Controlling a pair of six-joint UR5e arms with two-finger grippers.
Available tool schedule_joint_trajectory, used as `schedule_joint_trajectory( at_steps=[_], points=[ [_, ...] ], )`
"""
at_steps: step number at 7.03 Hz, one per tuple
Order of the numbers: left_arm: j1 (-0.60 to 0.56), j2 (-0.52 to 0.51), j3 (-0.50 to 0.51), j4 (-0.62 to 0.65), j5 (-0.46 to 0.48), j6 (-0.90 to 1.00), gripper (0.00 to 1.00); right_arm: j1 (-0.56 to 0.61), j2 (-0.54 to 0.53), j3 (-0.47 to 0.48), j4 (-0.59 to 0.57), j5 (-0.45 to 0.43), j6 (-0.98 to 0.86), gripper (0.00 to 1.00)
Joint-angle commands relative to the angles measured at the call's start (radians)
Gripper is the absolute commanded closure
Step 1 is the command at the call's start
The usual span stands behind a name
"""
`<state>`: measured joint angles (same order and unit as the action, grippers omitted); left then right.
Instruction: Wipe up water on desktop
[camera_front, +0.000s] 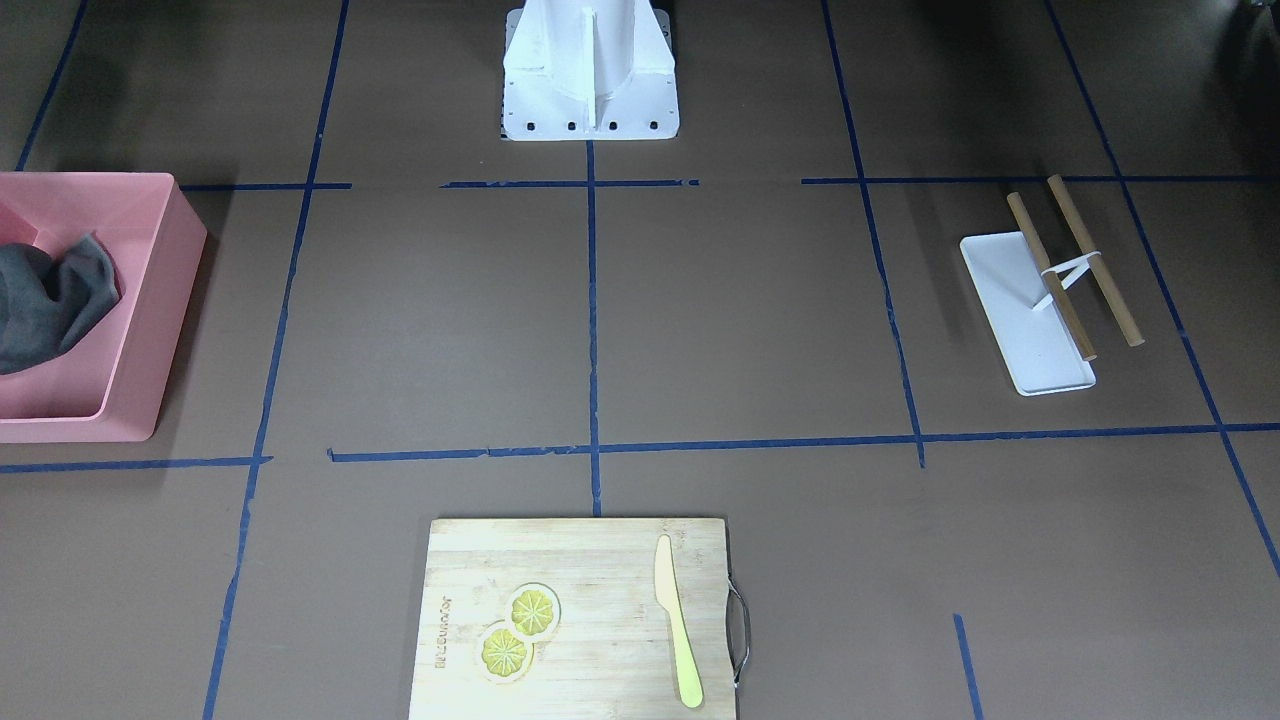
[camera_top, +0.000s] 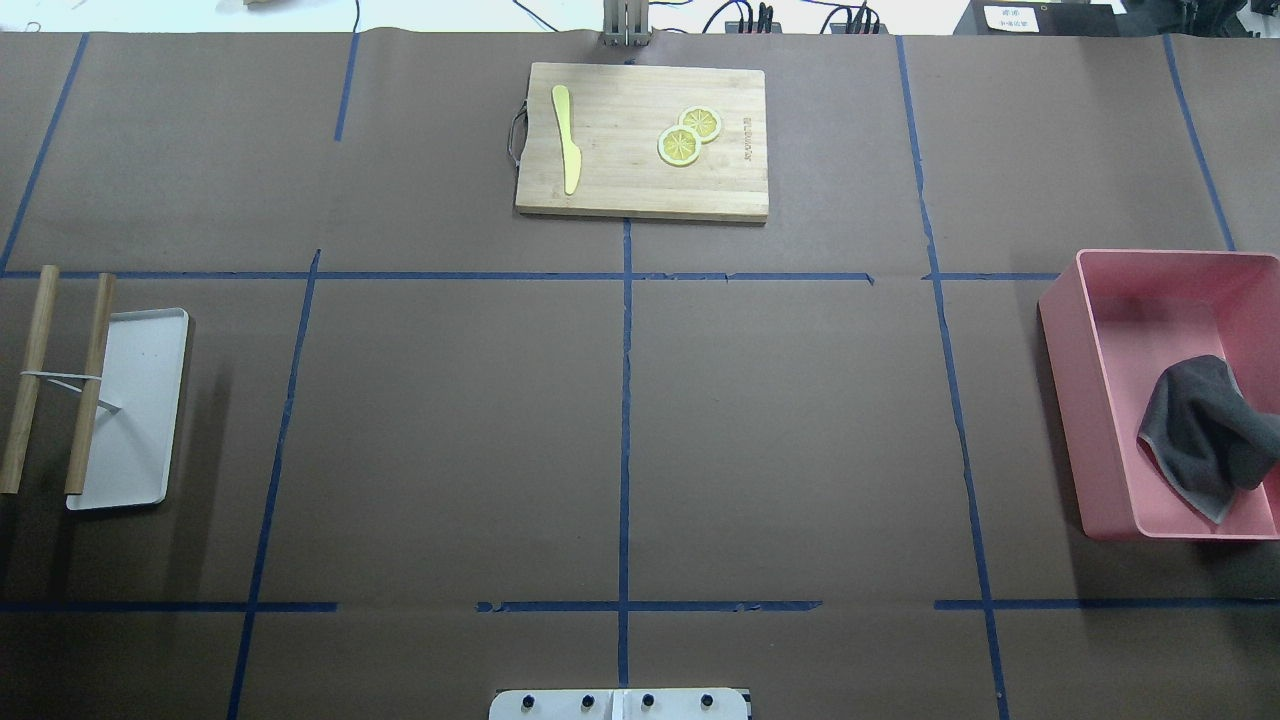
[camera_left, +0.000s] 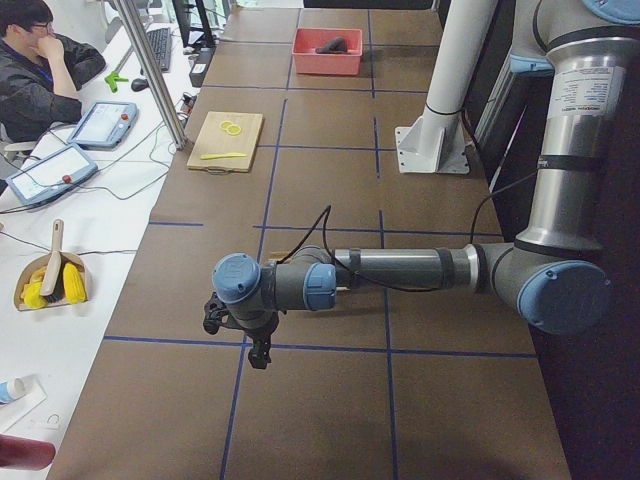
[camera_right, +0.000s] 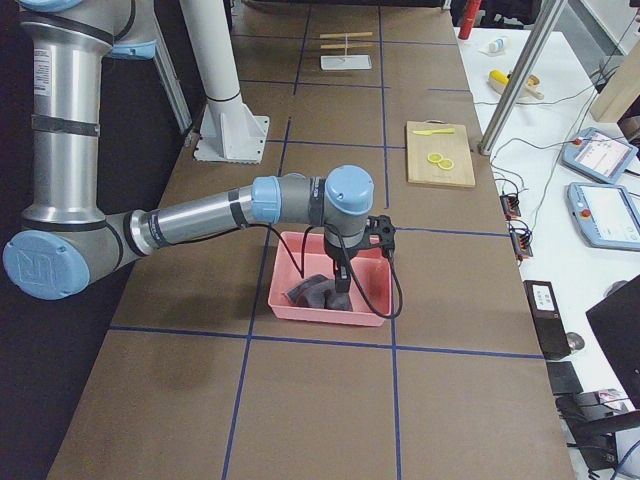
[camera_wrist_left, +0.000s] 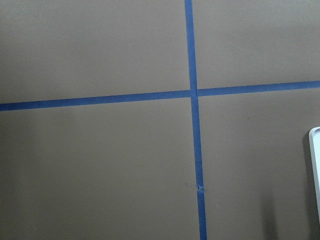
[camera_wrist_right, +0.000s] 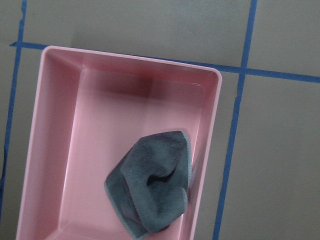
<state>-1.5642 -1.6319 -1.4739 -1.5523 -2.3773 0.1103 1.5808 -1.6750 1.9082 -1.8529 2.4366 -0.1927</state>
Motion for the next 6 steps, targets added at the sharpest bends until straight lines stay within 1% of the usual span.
schedule_joint_trajectory(
  at_steps=[1,2,3,4,5,6],
  points=[
    [-0.013,0.0,-0.003,0.015,0.001,0.002,0.0,0.099,0.001,-0.172,0.035,0.009,-0.182,0.0],
    [-0.022,-0.002,-0.005,0.039,0.001,0.002,0.0,0.117,0.0,-0.24,0.103,0.012,-0.188,0.0],
    [-0.025,-0.002,-0.005,0.041,0.001,0.002,0.0,0.117,0.001,-0.224,0.11,0.009,-0.18,0.0],
    [-0.027,-0.002,-0.005,0.04,0.001,0.002,0.0,0.116,0.0,-0.23,0.13,0.002,-0.077,0.0],
    [-0.033,-0.002,-0.006,0.04,0.001,0.002,0.0,0.116,-0.002,-0.236,0.249,-0.001,0.0,0.0],
    [-0.034,-0.002,-0.006,0.04,0.003,0.002,0.0,0.116,-0.005,-0.274,0.332,-0.001,0.091,0.0]
  ],
)
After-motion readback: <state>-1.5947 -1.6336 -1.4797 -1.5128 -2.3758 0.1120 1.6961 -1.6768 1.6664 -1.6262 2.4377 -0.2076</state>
